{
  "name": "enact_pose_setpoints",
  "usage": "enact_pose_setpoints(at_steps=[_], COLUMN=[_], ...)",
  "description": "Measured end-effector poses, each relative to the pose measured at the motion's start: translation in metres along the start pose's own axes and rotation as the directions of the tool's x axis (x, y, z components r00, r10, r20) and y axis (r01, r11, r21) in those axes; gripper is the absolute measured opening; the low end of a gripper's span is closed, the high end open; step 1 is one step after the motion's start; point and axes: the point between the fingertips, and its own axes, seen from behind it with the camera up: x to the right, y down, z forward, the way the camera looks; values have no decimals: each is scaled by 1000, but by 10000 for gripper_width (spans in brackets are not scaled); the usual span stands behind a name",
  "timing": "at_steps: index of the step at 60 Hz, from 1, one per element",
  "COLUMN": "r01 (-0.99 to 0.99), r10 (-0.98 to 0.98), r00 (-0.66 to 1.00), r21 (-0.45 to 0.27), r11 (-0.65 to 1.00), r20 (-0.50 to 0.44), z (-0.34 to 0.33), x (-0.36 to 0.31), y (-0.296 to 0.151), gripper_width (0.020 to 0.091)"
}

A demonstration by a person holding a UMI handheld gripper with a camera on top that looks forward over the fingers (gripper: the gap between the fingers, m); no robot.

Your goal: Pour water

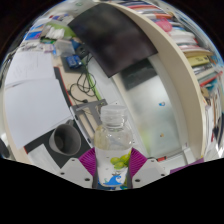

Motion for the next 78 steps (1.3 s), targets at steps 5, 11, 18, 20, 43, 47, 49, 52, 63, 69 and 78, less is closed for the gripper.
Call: enact_pose_setpoints(at_steps=[5,11,18,20,43,47,49,52,63,69,78], r01=[-184,-395,-679,-742,-892,-897,-893,-879,-881,-881,-901], r10=[185,399,679,740,892,895,891,879,885,883,899], r00=[983,916,731,667,441,433,442,467,458,461,434], r21=[33,94,167,169,162,148,145,163,174,159,57], r11=[982,914,715,648,423,416,426,449,439,445,431], r20=[-10,-28,65,90,101,111,108,96,84,83,62], z=[-5,-8,-4,-1,55,60,62,60,60,60,51], x=[11,21,16,13,-43,-53,-59,-60,-60,-61,-78], y=[-1,5,12,17,75,81,85,87,91,92,100], gripper_width=[394,396,394,394,393,393,393,404,437,495,676])
